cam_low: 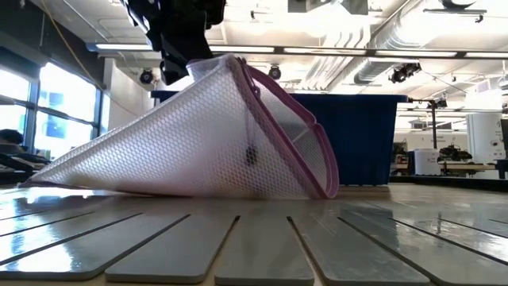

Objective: Sort blocks

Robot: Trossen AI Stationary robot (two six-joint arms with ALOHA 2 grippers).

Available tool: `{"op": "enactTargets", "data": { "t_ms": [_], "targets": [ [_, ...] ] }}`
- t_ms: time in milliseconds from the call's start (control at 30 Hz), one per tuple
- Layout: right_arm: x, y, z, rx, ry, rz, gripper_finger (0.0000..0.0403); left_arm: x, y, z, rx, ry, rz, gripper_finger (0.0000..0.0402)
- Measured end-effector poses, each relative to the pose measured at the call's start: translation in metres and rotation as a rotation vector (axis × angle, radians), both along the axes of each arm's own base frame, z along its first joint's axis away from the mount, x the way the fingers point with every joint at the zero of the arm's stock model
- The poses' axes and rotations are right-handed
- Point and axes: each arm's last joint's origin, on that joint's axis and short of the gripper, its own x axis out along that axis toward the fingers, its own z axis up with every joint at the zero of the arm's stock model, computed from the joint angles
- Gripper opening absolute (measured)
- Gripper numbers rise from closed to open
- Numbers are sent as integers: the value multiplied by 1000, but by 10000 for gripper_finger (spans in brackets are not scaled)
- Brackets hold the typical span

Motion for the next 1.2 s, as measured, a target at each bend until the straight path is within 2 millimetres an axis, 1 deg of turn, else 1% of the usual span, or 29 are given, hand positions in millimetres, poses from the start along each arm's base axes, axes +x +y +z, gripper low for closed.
{"op": "enactTargets", "data": {
  "t_ms": [67, 167, 267, 333, 400, 500, 567, 633, 700, 767, 900, 967, 1033, 1200],
  "targets": [
    [-6, -22, 4, 63, -38, -129, 330, 0, 0, 0, 20, -1, -5, 0],
    [-10, -59, 5, 143, -101, -349, 330, 0, 0, 0, 28, -2, -10, 0],
    [-6, -97, 2, 239, -200, -528, 330, 0, 0, 0, 29, -2, -9, 0],
    [0, -122, -7, 306, -212, -581, 330, 0, 0, 0, 28, -1, -6, 0],
    [4, -148, -16, 360, -183, -648, 330, 0, 0, 0, 24, -1, -3, 0],
    [3, -188, -29, 436, -132, -757, 330, 0, 1, 0, 25, 5, -3, 0],
    [1, -211, -40, 486, -97, -776, 330, -1, 1, -1, 26, 10, -3, 0],
    [-2, -227, -50, 533, -66, -752, 330, -1, 1, -1, 27, 11, -2, 0],
    [-4, -236, -53, 558, -51, -718, 330, -1, 2, -1, 27, 11, 1, 0],
    [-6, -239, -54, 544, -35, -694, 330, 0, 3, -1, 19, 12, 11, 0],
    [-6, -232, -46, 461, -13, -619, 330, 0, 6, -1, 0, 12, 39, 0],
    [-7, -227, -40, 454, -26, -603, 330, 0, 7, -1, -1, 13, 43, 0],
    [-8, -227, -39, 475, -44, -620, 329, 0, 8, -1, -1, 13, 45, 0],
    [-12, -235, -41, 524, -79, -686, 329, 0, 8, -1, 2, 13, 47, 0]
  ]
}}
